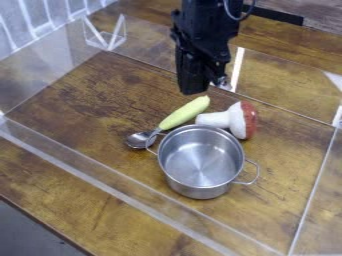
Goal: Remove the mushroom from the silver pot and put it on the table
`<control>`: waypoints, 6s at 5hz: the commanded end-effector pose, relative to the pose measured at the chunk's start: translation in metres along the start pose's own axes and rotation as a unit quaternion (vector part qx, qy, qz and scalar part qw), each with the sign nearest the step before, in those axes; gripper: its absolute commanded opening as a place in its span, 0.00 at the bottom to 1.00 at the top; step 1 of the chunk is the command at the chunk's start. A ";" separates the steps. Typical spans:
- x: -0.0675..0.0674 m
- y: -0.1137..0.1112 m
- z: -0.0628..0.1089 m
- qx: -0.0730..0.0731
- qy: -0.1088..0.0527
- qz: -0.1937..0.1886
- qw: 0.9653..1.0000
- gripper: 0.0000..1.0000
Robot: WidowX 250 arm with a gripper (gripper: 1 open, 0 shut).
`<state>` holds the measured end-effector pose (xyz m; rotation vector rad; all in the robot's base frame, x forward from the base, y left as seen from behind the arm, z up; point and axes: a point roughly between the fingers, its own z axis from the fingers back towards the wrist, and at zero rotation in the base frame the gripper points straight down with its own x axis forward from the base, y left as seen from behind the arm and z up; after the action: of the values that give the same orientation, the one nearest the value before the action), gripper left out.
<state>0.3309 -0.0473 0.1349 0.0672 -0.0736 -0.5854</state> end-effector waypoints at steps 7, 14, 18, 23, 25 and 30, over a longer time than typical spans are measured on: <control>-0.064 0.075 0.015 0.026 -0.001 0.057 0.998 0.00; -0.066 0.131 -0.025 0.007 -0.012 0.017 1.000 0.00; -0.030 0.091 -0.032 -0.007 -0.056 -0.090 0.994 1.00; 0.026 0.056 -0.047 -0.003 -0.078 -0.184 0.980 1.00; 0.041 0.052 -0.062 -0.010 -0.086 -0.196 0.977 1.00; 0.061 0.058 -0.091 -0.045 -0.110 -0.189 0.975 1.00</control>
<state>0.4204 -0.0277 0.0438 -0.0820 -0.2294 -0.9662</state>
